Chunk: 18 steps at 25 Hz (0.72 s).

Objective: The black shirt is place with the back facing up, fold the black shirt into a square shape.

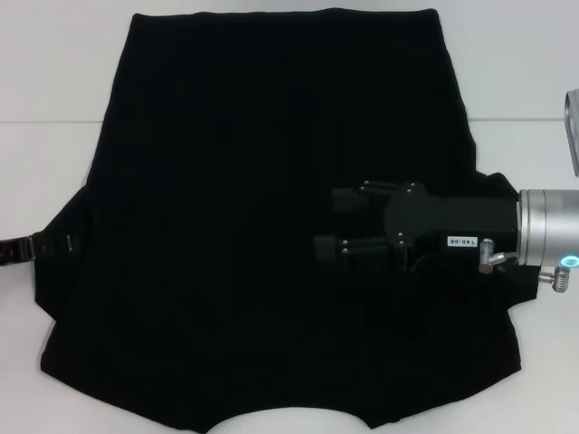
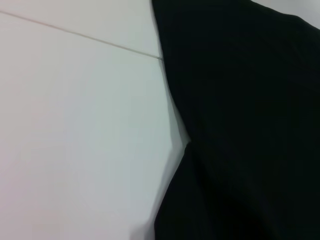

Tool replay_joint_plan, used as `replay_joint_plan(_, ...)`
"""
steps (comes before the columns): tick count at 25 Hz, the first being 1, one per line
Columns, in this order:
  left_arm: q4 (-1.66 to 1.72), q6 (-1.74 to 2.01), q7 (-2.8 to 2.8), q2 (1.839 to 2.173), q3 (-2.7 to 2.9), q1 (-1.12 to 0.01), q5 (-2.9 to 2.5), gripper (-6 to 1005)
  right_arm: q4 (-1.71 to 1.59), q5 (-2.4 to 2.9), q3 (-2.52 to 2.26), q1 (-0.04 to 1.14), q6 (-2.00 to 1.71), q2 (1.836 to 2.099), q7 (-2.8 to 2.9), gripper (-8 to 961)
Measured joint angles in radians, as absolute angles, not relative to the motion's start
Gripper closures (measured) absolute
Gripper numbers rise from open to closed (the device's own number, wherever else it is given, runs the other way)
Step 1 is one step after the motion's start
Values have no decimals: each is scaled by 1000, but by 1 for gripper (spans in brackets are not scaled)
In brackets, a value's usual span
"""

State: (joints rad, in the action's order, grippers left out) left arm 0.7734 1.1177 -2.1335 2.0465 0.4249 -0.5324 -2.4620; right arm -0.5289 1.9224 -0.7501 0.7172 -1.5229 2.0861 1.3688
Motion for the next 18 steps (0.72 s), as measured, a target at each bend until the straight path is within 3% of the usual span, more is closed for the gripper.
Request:
replay_joint_plan(16,772,1063,-2143,2049,456,-538,-2465,270,-532,1921,-750,719,-1523,2086,1370,58)
replay_joint_plan(18,772,1063,-2143,2049,458,-537,-2466,346,-532,1921,-750,718,-1523,2086,1370,58)
